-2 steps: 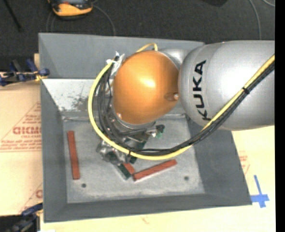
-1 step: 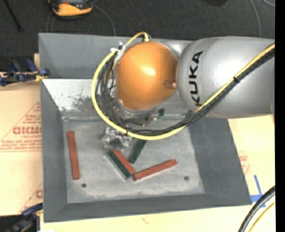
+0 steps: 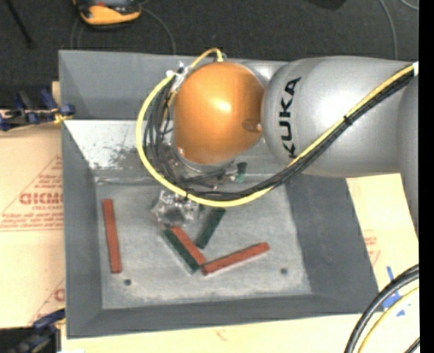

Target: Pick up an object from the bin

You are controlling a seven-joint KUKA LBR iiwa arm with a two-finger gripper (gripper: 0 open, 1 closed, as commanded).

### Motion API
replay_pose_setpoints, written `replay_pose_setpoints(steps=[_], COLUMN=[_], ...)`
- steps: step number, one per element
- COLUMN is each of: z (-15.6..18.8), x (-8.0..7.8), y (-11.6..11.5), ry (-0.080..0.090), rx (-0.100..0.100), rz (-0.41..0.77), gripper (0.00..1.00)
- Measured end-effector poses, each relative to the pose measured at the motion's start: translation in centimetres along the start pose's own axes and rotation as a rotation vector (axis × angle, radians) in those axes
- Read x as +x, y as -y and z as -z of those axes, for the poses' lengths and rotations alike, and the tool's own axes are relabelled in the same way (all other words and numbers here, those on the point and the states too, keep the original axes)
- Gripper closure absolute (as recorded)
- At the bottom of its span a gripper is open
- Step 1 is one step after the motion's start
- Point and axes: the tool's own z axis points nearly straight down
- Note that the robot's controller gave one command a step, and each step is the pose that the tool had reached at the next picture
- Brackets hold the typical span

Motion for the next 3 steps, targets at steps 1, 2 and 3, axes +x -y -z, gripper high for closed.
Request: replay_pose_setpoints(steps=[1, 2, 3], z=[3.6, -1.8, -1.6], x=[0.2, -0.9, -0.9], y=[-0.2, 1.2, 1.3], ry=[-0.004, 0.0, 0.001], rx=[-0.006, -0.004, -0.001], rz=[0.002, -0.007, -0.009], gripper=[1.0, 0.0, 0.0])
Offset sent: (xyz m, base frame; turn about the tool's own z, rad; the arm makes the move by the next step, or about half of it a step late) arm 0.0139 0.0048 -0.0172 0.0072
